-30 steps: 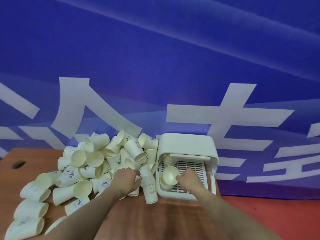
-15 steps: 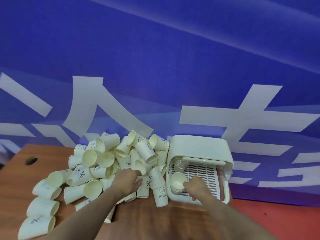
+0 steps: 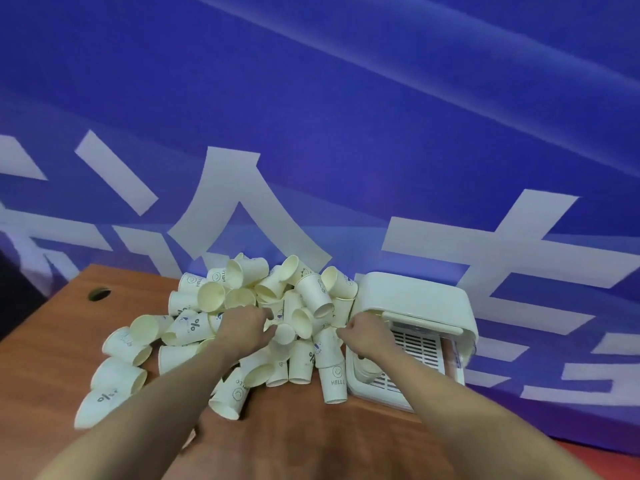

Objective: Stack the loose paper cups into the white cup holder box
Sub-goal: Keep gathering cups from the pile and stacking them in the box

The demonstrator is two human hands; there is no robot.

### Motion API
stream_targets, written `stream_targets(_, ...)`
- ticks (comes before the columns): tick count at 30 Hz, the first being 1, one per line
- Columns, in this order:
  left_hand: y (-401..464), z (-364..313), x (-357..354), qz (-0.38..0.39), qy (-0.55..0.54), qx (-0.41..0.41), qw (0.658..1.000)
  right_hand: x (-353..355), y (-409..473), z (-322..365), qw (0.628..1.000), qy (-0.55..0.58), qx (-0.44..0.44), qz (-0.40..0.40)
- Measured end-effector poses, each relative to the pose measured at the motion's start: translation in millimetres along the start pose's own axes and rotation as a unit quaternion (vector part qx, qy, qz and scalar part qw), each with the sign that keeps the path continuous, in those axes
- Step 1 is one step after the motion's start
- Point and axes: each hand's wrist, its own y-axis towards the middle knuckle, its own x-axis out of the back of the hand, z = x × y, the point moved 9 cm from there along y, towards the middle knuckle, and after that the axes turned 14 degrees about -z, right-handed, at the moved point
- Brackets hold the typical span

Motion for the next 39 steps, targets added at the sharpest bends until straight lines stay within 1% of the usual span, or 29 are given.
stream_targets(4, 12, 42, 25, -0.032, -0.006, 0.068, 0.997, 12, 13, 50, 0.999, -0.013, 0.043, -0.029)
stream_targets(7, 22, 73, 36, -0.055, -0.014, 0.119, 0.991, 21, 26, 84, 0.991, -0.063, 0.093, -0.067)
stream_targets(11, 35, 97, 37, -0.063, -0.045, 0.168, 0.983, 28, 37, 126, 0.957, -0.168, 0.205, -0.119)
stream_targets(15, 48, 107, 23, -0.056, -0.069, 0.191, 0.978, 14, 53, 153, 0.924, -0.237, 0.274, -0.120)
stream_targets(19, 57, 111, 1, -0.045, -0.079, 0.188, 0.978, -1, 72, 166, 0.897, -0.294, 0.309, -0.115)
stream_targets(23, 67, 111, -13, -0.057, -0.072, 0.157, 0.983, -17, 86, 175, 0.877, -0.326, 0.335, -0.109)
stream_targets(28, 76, 112, -28, -0.067, -0.061, 0.126, 0.988, -34, 98, 179, 0.858, -0.366, 0.353, -0.076)
stream_targets(32, 80, 111, -35, -0.074, -0.057, 0.113, 0.989, -38, 102, 179, 0.852, -0.374, 0.358, -0.071)
stream_targets(36, 83, 104, -27, -0.094, -0.054, 0.103, 0.989, -28, 99, 181, 0.843, -0.374, 0.376, -0.090)
stream_targets(39, 84, 97, -9, -0.120, -0.034, 0.096, 0.988, -13, 93, 179, 0.850, -0.348, 0.380, -0.111)
